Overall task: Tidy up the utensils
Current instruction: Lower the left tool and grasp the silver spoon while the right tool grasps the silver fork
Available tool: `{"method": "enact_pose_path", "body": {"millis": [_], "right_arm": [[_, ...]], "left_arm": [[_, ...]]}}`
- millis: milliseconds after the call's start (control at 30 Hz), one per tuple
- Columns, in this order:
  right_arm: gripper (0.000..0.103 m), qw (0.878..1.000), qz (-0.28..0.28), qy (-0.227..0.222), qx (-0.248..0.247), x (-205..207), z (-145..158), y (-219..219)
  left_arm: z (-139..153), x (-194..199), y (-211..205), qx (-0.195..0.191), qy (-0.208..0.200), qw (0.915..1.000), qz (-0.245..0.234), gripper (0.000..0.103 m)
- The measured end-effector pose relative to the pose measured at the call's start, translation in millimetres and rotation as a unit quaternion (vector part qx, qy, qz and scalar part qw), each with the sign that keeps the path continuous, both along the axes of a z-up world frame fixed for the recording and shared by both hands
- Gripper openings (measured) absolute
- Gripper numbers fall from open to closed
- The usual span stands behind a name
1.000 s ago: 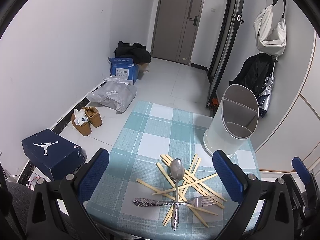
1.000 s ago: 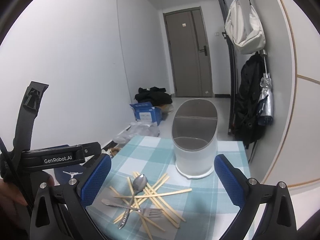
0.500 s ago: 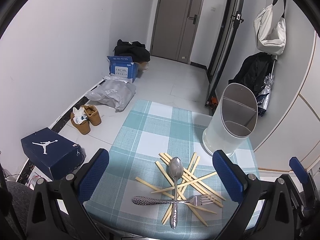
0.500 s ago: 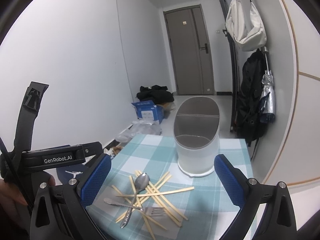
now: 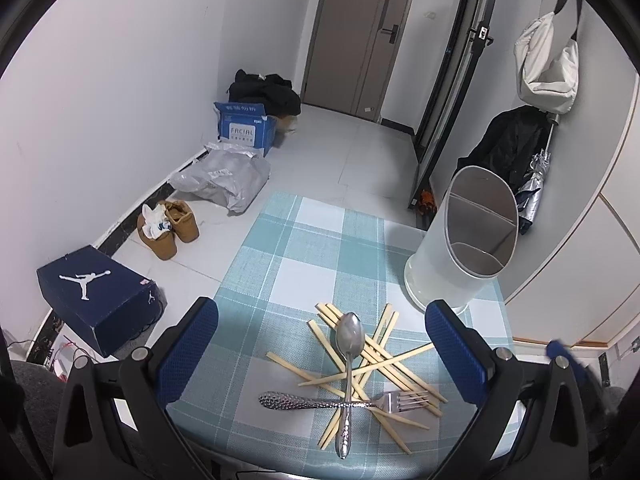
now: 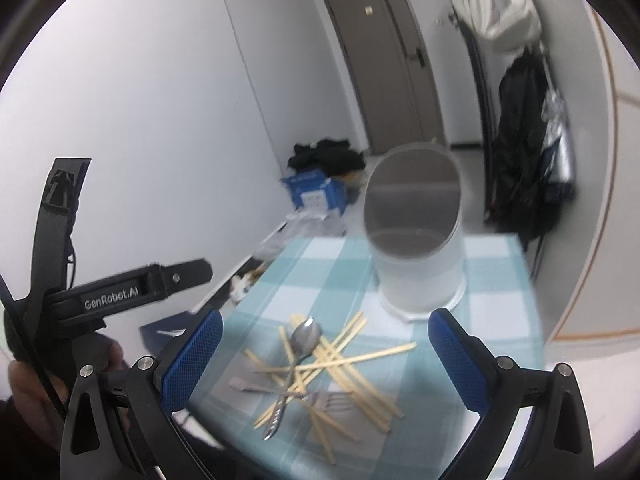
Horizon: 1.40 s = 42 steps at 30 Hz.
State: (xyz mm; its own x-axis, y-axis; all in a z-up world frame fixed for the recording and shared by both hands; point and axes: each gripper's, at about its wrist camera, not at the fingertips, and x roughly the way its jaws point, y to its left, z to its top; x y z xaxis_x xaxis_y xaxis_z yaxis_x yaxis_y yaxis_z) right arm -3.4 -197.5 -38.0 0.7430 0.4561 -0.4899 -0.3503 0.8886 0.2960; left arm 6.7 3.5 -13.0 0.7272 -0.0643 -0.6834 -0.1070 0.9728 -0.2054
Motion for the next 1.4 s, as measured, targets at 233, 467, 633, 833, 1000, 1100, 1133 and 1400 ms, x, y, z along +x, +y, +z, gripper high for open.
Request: {"method": "enact_pose_path", "body": {"millis": [233,467,633,833,1000,1100,1133,1400], "right_arm": [[0.086,0.99,0.03,0.126,0.055,20.3,-43.9,-6.0],[0.064,0.959,0.031,0.251,0.131,38.2,-96.5,-10.5],[0.06,0.945,0.022,0.288,0.154,44.7,-112.6,-7.9],[0.043,0.938,0.032,0.308,0.154,51.5,-121.2,1.3],[0.031,0.94,0.024,0.304,0.154,57.9,-128.7,5.3],[0.018,0.939,0.016,0.303,0.159,61.6,-132.3,3.0],[0.013,0.94,0.013,0.304,0.158,62.7,-132.6,2.3],[0.003,0.954,0.014,0.264,0.143,68.3,-115.7,2.1]], "left_arm": [[-13.6,17.6,17.8,-0.026,0.032,0.9988,0.026,0.102],[-33.7,33.8,27.6,-0.055,0.081,0.9947,0.03,0.102],[-41.9,39.6,32.6,-0.074,0.111,0.9906,0.027,0.102],[-48.8,46.6,39.9,-0.088,0.131,0.9869,0.033,0.102],[-51.6,48.1,43.4,-0.076,0.134,0.987,0.046,0.102],[-53.8,50.2,43.1,-0.066,0.136,0.9873,0.047,0.102],[-55.1,50.9,42.9,-0.063,0.138,0.9873,0.047,0.102],[-63.2,55.4,40.9,-0.055,0.155,0.986,0.028,0.102]]}}
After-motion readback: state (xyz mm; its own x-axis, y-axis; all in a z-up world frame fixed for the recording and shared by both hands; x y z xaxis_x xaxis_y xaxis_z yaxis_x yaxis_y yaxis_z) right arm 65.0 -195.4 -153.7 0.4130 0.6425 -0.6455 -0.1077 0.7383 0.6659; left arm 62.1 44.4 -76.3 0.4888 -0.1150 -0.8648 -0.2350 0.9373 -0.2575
